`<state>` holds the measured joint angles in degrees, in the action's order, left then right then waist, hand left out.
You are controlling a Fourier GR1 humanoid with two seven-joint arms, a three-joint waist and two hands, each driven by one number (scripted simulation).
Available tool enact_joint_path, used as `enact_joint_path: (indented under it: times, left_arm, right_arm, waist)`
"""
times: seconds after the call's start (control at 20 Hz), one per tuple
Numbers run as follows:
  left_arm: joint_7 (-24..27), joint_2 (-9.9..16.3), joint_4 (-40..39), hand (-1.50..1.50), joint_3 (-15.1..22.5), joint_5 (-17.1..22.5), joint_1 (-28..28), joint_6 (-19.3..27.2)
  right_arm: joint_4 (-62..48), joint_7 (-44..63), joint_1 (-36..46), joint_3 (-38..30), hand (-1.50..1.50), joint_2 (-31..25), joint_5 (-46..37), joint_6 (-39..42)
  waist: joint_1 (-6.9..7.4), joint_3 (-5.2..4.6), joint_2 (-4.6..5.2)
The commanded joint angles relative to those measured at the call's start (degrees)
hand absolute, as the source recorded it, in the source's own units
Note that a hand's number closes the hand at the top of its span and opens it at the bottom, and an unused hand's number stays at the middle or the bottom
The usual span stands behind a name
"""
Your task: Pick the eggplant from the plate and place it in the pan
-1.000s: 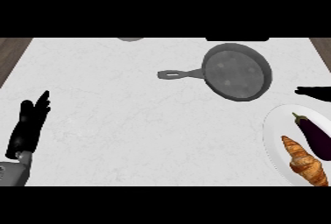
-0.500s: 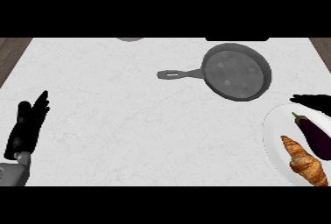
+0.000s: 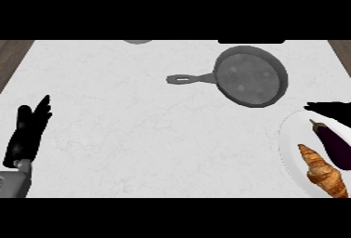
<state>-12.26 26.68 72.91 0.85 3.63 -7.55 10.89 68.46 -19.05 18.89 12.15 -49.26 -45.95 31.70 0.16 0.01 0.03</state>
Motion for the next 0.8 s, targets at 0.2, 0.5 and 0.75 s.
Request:
enact_joint_path:
  times: [0.2,0.5,0.75]
  left_arm:
    - [1.0,1.0,-4.7,0.00,-5.0,-0.2,-2.6,-5.4]
    - [-1.4,-3.3,2.2,0.00,-3.9,-4.1,0.9,-2.5]
    - [-0.5,-4.3,-1.4,0.00,-5.3,-4.9,-1.4,-4.4]
  right_arm:
    - [-2.5,-4.8,-3.5,-3.1,-1.50,1.4,-5.3,-3.1]
    - [-3.5,-2.2,0.0,-3.6,-1.50,6.3,-9.4,1.2]
    - [-5.4,-3.1,-3.5,-4.8,-1.50,7.7,-13.3,-3.9]
  waist:
    - [-0.29,-0.02,0.01]
    - [-0.01,-0.02,-0.05]
    - [-0.23,-0.02,-0.02]
